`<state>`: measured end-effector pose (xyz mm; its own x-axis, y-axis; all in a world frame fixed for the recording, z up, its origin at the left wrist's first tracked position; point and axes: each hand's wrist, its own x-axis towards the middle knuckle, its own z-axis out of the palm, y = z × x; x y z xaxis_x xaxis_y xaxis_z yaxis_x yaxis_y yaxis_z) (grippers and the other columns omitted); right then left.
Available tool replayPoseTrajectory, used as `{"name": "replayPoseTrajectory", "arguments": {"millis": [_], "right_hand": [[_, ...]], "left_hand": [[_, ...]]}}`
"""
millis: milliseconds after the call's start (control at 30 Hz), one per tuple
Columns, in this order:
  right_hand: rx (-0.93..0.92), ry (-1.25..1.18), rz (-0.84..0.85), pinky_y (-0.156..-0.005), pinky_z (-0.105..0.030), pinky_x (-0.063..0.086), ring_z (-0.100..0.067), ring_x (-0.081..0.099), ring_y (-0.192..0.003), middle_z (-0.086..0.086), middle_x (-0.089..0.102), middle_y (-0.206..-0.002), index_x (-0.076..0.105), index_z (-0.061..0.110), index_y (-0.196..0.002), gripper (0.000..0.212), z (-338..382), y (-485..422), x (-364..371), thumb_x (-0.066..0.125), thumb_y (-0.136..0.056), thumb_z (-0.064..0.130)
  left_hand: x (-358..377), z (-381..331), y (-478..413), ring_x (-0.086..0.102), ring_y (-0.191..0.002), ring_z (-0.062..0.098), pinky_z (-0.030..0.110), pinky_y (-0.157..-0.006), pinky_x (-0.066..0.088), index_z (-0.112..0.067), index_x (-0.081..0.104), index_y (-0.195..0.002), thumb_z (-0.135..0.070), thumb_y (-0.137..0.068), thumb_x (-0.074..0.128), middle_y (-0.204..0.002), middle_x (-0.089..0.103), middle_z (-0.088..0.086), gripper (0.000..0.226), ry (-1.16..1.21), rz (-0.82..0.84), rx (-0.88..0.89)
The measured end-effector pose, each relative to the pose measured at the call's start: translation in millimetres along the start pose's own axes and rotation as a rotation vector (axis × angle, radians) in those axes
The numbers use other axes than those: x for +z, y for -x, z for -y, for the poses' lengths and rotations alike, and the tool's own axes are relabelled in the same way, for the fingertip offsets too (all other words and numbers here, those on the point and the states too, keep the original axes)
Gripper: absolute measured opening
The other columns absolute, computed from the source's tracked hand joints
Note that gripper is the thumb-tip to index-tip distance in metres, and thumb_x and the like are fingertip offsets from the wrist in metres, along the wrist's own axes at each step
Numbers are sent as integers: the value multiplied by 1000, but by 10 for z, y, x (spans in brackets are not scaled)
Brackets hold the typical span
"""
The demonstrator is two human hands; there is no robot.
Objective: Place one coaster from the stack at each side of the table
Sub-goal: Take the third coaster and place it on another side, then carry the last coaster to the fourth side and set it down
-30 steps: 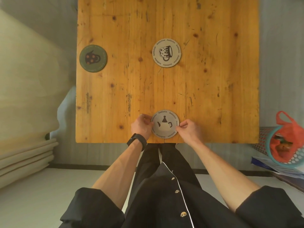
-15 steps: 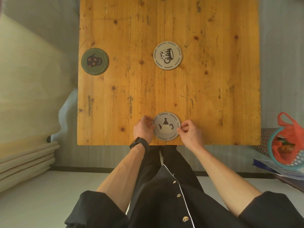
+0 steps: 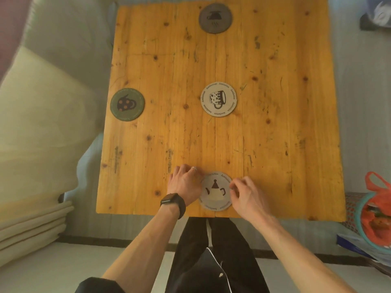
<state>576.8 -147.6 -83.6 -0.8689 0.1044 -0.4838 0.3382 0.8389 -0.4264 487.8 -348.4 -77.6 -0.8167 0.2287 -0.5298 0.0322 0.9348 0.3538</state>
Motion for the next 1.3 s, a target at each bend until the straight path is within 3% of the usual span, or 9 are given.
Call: {"name": "replayPoseTrajectory", "arguments": {"millis": [167, 333, 467, 767, 900, 1000, 1167, 1233, 1300], "right_hand": [[36, -117, -205, -81, -26, 47, -21, 56, -110, -2, 50, -129, 61, 20, -127, 35, 5, -576, -302, 61, -95, 35], [68, 57, -320, -119, -54, 17, -29, 9, -153, -7, 15, -168, 31, 29, -155, 65, -58, -1275, -441, 47, -97, 54], [79, 234, -340, -121, -58, -1, -28, -8, -155, -7, -7, -169, 0, 34, -160, 74, -206, -1441, -265, 25, -98, 65], [89, 258, -364, -120, -63, 7, -29, -6, -155, -6, -6, -169, 1, 30, -160, 72, -236, -1475, -166, 22, -100, 63], [90, 260, -377, -120, -62, 6, -28, -7, -155, -5, -7, -169, 3, 31, -160, 72, -227, -1480, -170, 22, -100, 64], [101, 270, -342, -120, -61, 3, -27, -9, -155, -4, -7, -169, 2, 31, -160, 71, -201, -1475, -198, 20, -100, 65], [132, 226, -107, -118, -58, -15, -23, -32, -148, 1, -34, -162, -21, 39, -154, 66, -173, -1432, -401, 8, -100, 63], [158, 141, 19, -119, -57, -12, -25, -30, -148, -1, -31, -163, -9, 41, -156, 61, -103, -1385, -604, 11, -101, 59], [272, -166, 119, -122, -55, 3, -29, -3, -154, -9, -2, -168, 22, 27, -157, 68, 63, -1267, -883, 11, -100, 63]], "left_hand": [[-338, -196, -651, 44, -113, 25, 41, -95, 44, -34, 52, -125, -48, -85, 55, -123, 53, 0, 43, 132, -114, -93], [-575, -508, -1388, 41, -123, 27, 44, -99, 42, -27, 48, -132, -57, -84, 53, -137, 44, 4, 57, 125, -205, -89], [-622, -646, -1762, 37, -129, 29, 50, -101, 39, -24, 33, -143, -65, -81, 48, -143, 39, 6, 76, 124, -319, -139], [-672, -834, -2008, 37, -126, 27, 47, -103, 36, -25, 45, -132, -49, -79, 67, -138, 41, 3, 63, 138, -343, -135], [-762, -951, -2021, 57, -100, 31, 50, -81, 52, -32, 33, -118, -26, -82, 68, -116, 57, 7, 50, 246, -290, -65], [-809, -966, -2009, 63, -74, 27, 36, -55, 53, -33, 34, -113, -17, -88, 55, -93, 64, 7, 37, 361, -263, -130], [-937, -806, -1718, 70, -78, 22, 32, -56, 58, -30, 48, -105, -18, -89, 64, -97, 70, 6, 25, 815, -111, -258], [-966, -811, -1452, 70, -75, 19, 26, -52, 54, -28, 50, -101, -12, -87, 65, -93, 70, 6, 26, 976, -89, -288], [-980, -849, -1150, 68, -69, 17, 24, -51, 53, -26, 50, -97, -10, -86, 66, -86, 69, -2, 25, 1109, -101, -332]]}}
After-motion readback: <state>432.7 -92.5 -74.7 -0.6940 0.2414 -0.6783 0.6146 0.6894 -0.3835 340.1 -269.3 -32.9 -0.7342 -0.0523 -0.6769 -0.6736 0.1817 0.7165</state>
